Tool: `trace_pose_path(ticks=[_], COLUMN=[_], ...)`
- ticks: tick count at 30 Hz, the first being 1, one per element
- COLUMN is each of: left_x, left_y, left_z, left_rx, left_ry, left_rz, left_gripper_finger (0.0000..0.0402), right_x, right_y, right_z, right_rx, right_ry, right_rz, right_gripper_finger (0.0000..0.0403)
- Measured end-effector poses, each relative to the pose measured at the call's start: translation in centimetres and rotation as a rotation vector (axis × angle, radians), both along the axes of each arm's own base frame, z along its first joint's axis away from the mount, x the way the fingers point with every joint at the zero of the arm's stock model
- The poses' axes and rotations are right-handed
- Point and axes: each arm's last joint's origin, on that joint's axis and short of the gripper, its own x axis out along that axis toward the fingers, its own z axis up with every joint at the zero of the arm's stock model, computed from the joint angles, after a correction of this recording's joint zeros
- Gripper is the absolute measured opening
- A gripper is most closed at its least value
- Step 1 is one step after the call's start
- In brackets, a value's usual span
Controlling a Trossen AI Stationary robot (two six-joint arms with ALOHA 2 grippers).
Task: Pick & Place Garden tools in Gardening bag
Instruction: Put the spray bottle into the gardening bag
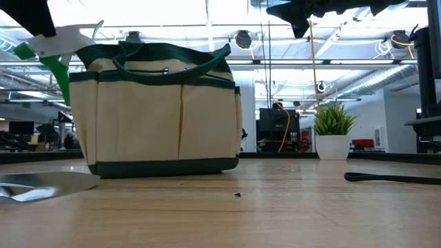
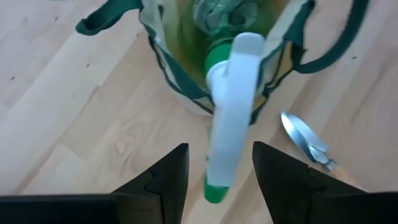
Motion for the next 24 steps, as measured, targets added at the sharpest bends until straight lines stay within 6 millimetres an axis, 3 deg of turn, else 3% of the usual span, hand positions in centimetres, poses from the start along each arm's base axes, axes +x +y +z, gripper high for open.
trace_pose_path(ticks=[13,18,24], left_x=[0.5,0.7,1.3], left_y=[0.6,0.9,1.6], left_z=[-1.4,-1.6,-1.7], left_rx=[0.015,-0.083,-0.155], left_ry=[0.024,0.111,0.172], left_rz=[-0.045,-0.037,-0.039], left_gripper_finger=[0.0184,0.0181,0.0106], right_x=[0.0,0.0,0.0], right_y=[0.0,0.0,-0.2], right_z=[0.0,0.0,0.0], right_rx=[0.000,-0.001,-0.007], right_ry=[0.000,0.000,0.001], right_rz=[0.000,-0.001,-0.052], right_gripper_finger=[0.0171,0.0171,0.0171])
